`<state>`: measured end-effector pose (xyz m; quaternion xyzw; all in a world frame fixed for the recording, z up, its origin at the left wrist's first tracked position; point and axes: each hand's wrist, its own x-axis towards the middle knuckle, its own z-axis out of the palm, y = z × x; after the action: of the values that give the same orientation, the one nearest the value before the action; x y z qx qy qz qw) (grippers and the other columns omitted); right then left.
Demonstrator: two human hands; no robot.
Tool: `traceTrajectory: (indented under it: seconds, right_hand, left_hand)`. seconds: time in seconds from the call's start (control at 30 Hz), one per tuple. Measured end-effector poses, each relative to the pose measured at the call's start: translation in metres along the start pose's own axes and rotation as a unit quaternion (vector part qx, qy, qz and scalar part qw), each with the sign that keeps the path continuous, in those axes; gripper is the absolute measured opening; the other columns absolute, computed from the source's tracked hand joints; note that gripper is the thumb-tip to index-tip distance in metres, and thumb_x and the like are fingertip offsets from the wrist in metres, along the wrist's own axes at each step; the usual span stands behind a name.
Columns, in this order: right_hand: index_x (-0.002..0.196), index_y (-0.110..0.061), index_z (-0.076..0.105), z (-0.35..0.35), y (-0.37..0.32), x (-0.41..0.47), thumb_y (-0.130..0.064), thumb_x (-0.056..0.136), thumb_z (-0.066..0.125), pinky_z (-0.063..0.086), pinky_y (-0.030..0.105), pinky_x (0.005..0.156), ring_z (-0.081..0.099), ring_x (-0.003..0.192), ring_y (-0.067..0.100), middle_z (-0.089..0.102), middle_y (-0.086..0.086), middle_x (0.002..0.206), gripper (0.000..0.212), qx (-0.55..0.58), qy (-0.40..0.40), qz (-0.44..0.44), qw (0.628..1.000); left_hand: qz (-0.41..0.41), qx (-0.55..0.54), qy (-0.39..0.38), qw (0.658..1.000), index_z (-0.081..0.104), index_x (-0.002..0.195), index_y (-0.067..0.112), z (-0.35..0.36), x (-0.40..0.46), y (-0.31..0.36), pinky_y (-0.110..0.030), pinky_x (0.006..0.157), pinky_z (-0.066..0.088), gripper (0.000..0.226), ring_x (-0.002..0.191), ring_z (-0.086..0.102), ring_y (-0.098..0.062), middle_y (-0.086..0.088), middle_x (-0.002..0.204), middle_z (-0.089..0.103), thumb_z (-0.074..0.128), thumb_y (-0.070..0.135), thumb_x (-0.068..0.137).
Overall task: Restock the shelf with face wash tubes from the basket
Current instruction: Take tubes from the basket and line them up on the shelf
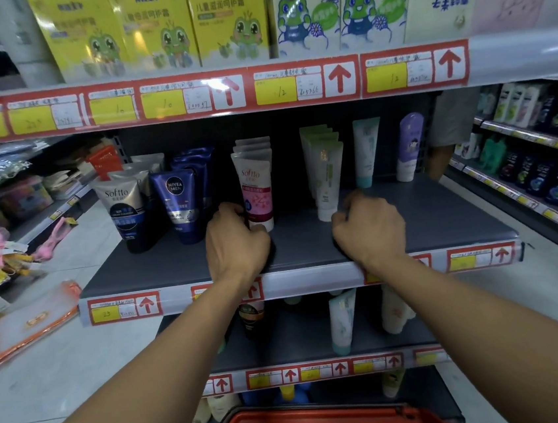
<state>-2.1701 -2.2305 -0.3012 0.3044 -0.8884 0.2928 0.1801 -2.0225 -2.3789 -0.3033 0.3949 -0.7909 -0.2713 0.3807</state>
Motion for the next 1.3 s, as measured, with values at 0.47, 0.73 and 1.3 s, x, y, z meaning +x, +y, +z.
traceTrajectory:
  seconds: [0.47,0.73,1.3]
  right_hand:
    - [0.116,-0.014,0.057,-0.019,0.025,-0.072,-0.032,0.095,0.054,0.048,0.038,0.084,0.052,0.105,0.021,0.060,0.004,0.108,0.027,0.060,-0.019,-0.131,0.989]
    - [0.115,-0.015,0.055,-0.038,0.042,-0.125,-0.021,0.089,0.059,0.051,0.035,0.083,0.049,0.107,0.018,0.053,-0.001,0.115,0.027,0.046,0.028,-0.163,0.985]
    - [0.107,-0.017,0.056,0.003,0.100,-0.244,-0.027,0.090,0.057,0.047,0.033,0.075,0.046,0.101,0.018,0.049,-0.003,0.104,0.019,-0.020,-0.105,-0.104,0.989]
  left_hand:
    - [0.145,0.046,-0.040,0.988,0.060,0.110,0.017,-0.028,-0.066,-0.002,-0.032,0.081,0.046,0.026,0.101,0.057,-0.019,0.001,0.106,0.066,0.064,0.012,0.085]
    - [0.173,0.062,-0.044,0.982,0.061,0.115,0.017,-0.045,-0.104,-0.001,-0.035,0.084,0.049,0.028,0.102,0.055,-0.018,0.002,0.107,0.063,0.063,0.016,0.087]
    - [0.094,0.063,-0.201,0.973,0.057,0.121,0.022,-0.004,-0.204,-0.068,-0.035,0.076,0.048,0.033,0.095,0.061,-0.018,0.010,0.099,0.062,0.063,0.021,0.088]
